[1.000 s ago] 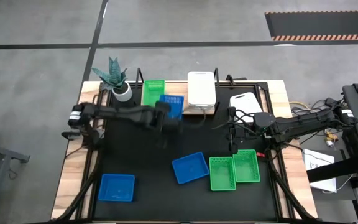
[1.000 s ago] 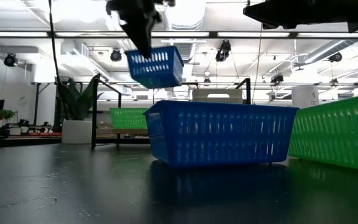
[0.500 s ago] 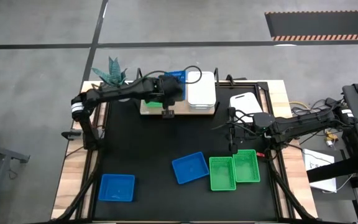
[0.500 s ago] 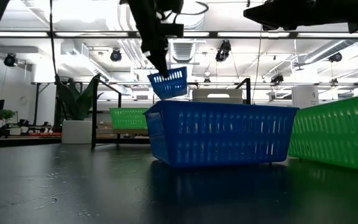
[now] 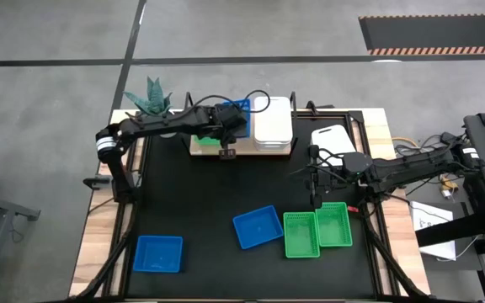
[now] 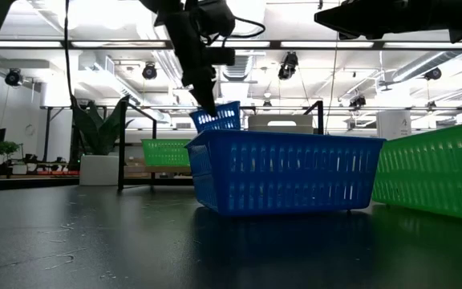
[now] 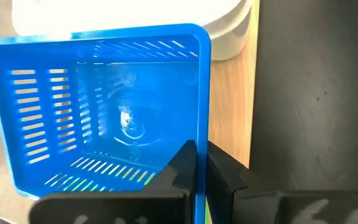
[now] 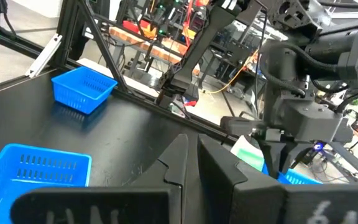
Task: Stack baskets on shelf by color
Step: Put the middle blue bin on the shelf
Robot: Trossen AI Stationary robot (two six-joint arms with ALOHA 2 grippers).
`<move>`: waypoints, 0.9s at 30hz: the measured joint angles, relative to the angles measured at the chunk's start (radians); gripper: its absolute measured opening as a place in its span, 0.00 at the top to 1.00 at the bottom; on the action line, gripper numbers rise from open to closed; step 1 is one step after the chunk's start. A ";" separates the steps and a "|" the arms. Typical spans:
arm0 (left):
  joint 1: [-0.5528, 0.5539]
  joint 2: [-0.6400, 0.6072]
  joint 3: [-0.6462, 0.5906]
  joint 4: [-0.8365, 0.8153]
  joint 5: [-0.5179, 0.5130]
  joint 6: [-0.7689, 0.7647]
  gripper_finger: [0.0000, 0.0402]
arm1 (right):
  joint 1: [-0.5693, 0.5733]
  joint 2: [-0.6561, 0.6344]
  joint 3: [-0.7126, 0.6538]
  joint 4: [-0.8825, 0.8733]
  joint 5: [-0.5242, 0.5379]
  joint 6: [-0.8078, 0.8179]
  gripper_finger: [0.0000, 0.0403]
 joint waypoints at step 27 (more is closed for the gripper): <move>0.003 0.000 -0.116 0.191 0.000 -0.001 0.86 | 0.000 0.000 0.000 -0.002 0.000 0.000 0.93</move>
